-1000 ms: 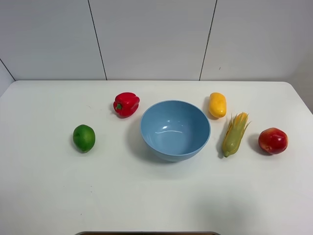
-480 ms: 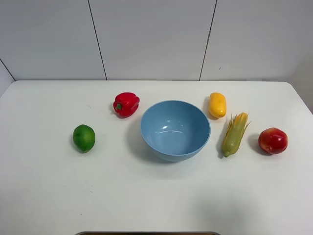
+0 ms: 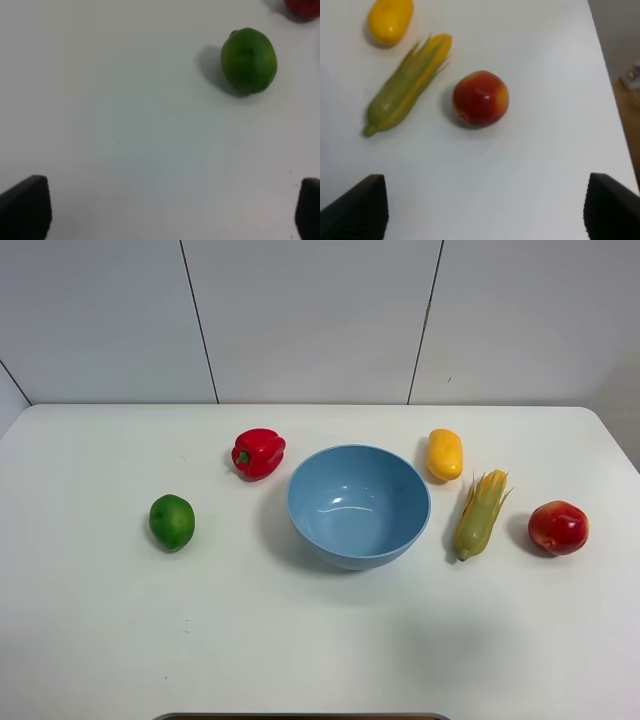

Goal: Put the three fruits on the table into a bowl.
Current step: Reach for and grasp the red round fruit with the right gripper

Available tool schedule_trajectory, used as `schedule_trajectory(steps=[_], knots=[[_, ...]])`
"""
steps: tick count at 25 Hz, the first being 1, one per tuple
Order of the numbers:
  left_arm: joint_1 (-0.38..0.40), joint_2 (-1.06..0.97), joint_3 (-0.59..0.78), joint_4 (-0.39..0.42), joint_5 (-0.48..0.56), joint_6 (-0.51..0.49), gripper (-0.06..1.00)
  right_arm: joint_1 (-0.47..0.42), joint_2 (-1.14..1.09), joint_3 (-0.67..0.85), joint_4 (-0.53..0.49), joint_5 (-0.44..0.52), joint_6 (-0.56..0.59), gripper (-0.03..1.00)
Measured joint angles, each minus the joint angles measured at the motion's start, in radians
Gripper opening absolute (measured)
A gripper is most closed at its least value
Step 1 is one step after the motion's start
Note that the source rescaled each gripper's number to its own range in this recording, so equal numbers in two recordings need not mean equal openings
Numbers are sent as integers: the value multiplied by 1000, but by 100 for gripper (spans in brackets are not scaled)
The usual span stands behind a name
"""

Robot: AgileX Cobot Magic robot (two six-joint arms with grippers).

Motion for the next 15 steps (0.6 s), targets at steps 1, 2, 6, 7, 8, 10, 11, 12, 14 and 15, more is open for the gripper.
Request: schedule_trajectory(steps=[1,2,6,7,8,10,11,12,14,15], knots=[[0,0,0,0,0,0,100,0,55,-28,-7,0,5,43],[0,0,0,0,0,0,100,0,110,-57,-16,0,13,43],[0,0,0,0,0,0,100,0,317,-167,-63,-1,50,43],[0,0,0,0,0,0,100,0,360,-191,-74,-2,53,43],[0,0,0,0,0,0,100,0,410,-208,-84,-2,54,43],[0,0,0,0,0,0,100,0,507,-240,-94,-3,54,43],[0,0,0,0,0,0,100,0,548,-251,-96,-5,54,43],[0,0,0,0,0,0,100,0,596,-262,-96,-8,54,43],[0,0,0,0,0,0,100,0,683,-280,-96,-17,54,43],[0,0,0,0,0,0,100,-4,728,-286,-97,-29,54,43]])
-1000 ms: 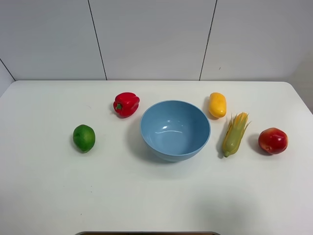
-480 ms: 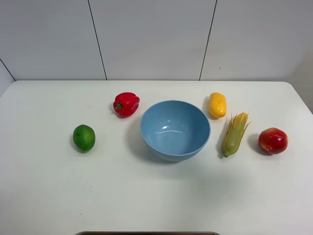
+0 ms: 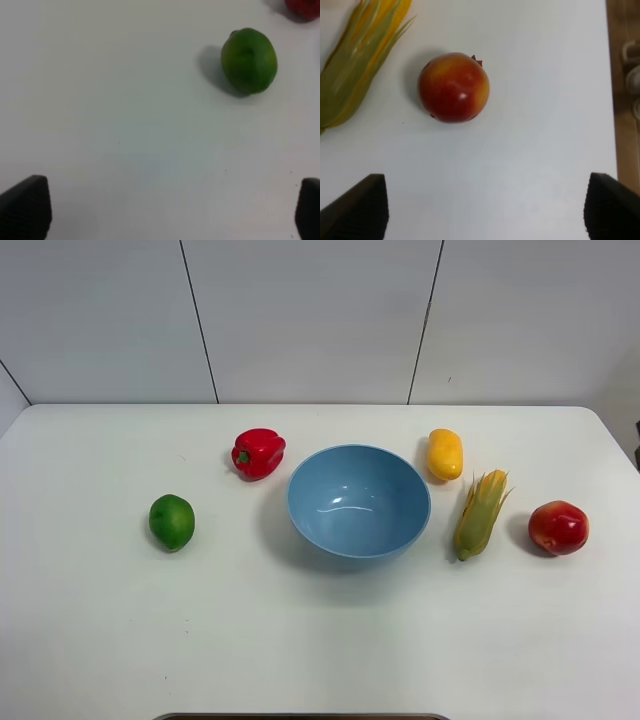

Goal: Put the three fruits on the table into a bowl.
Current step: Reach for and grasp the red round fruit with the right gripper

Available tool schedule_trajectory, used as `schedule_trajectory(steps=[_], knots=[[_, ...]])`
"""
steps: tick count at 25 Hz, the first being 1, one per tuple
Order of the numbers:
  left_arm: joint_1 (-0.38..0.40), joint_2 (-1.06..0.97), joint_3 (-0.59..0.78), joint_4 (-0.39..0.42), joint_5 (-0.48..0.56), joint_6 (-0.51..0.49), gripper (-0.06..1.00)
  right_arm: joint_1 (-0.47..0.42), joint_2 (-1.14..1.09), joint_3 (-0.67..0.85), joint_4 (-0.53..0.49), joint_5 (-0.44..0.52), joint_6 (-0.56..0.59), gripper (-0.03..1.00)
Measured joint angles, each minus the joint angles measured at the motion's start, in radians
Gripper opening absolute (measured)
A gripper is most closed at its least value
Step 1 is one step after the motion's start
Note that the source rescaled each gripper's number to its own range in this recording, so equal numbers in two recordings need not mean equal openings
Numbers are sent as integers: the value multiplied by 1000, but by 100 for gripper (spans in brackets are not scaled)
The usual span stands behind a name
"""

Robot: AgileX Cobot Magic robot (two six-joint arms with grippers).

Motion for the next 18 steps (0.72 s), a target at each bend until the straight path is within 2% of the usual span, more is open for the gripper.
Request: schedule_trajectory(steps=[6,10,12,15,18], knots=[[0,0,0,0,0,0,100,-120,221,-38,50,-63,-23,44],[0,0,0,0,0,0,100,-204,339,-73,183,-92,-91,61],[0,0,0,0,0,0,100,-223,408,-90,246,-103,-140,68],[0,0,0,0,0,0,100,-225,510,-105,315,-107,-189,70],[0,0,0,0,0,0,100,-225,593,-107,331,-114,-206,71]])
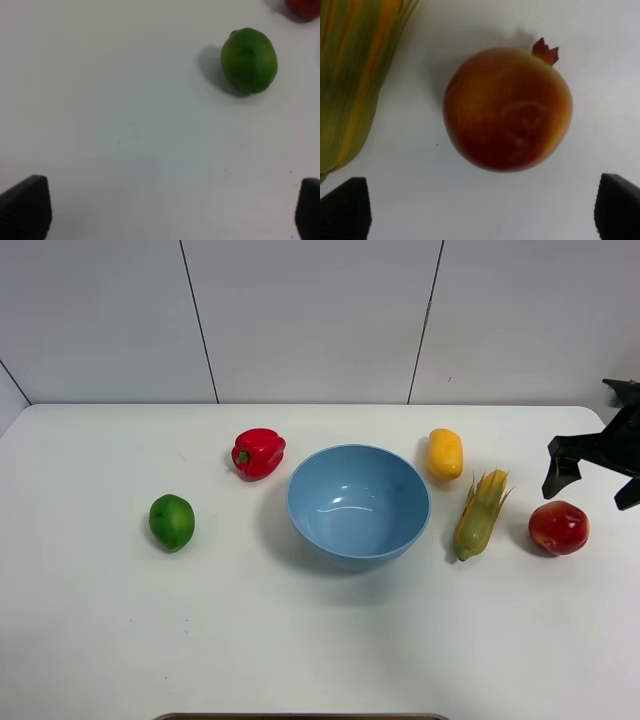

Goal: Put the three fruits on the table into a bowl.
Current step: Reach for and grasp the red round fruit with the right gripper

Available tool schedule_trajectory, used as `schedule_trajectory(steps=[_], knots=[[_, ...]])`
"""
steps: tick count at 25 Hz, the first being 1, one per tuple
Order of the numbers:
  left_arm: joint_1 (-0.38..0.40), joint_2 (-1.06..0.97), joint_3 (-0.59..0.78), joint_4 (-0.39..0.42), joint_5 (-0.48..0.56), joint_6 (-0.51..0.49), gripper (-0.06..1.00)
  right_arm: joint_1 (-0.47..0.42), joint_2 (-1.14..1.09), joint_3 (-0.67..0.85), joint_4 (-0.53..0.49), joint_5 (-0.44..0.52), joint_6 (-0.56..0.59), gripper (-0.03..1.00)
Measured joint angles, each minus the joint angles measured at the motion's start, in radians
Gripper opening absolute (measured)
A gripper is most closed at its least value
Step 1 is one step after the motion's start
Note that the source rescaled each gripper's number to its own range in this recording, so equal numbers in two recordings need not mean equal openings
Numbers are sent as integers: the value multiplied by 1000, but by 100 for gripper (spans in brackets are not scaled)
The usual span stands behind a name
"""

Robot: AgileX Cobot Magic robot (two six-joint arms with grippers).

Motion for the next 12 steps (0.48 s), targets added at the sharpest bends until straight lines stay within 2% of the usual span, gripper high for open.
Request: schedule_trajectory(steps=[12], knots=[[0,0,0,0,0,0,100,-1,136,-3,-5,-79,-5,71]])
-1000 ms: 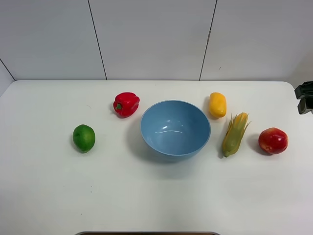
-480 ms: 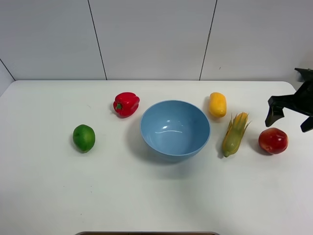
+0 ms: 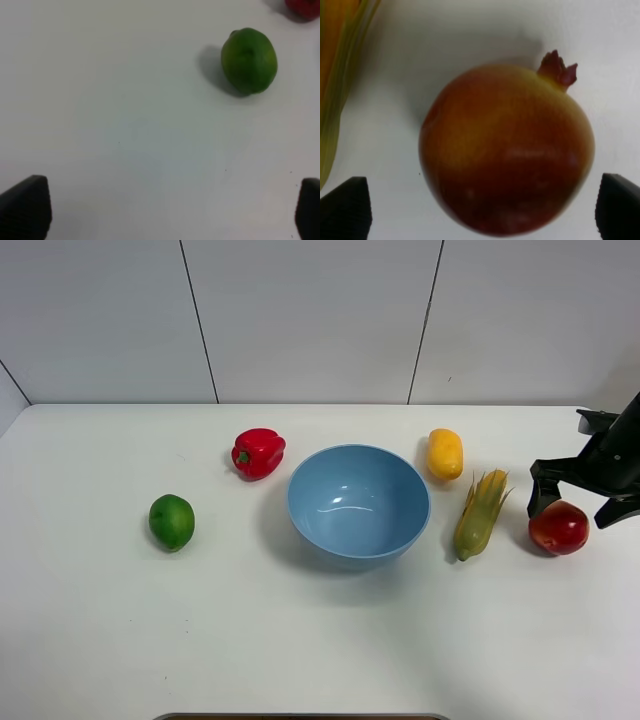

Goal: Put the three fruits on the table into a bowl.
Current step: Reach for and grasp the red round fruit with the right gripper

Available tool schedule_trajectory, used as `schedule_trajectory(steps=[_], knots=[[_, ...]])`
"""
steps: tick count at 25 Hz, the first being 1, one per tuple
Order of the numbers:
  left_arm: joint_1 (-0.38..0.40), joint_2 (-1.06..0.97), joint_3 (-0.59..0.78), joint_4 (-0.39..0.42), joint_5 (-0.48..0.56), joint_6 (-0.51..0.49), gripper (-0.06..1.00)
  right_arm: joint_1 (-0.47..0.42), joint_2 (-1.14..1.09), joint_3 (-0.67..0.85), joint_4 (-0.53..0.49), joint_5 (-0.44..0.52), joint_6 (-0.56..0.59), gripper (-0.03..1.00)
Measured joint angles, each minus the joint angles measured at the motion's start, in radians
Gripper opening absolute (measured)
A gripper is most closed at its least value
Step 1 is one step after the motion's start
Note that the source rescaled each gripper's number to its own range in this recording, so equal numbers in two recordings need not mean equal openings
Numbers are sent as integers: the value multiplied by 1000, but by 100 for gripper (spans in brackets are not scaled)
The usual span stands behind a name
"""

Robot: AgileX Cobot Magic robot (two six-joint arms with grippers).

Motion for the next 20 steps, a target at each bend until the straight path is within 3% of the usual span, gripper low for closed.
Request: schedule_trajectory(steps=[20], knots=[[0,0,0,0,0,0,100,0,135,-1,4,-83,-1,71]])
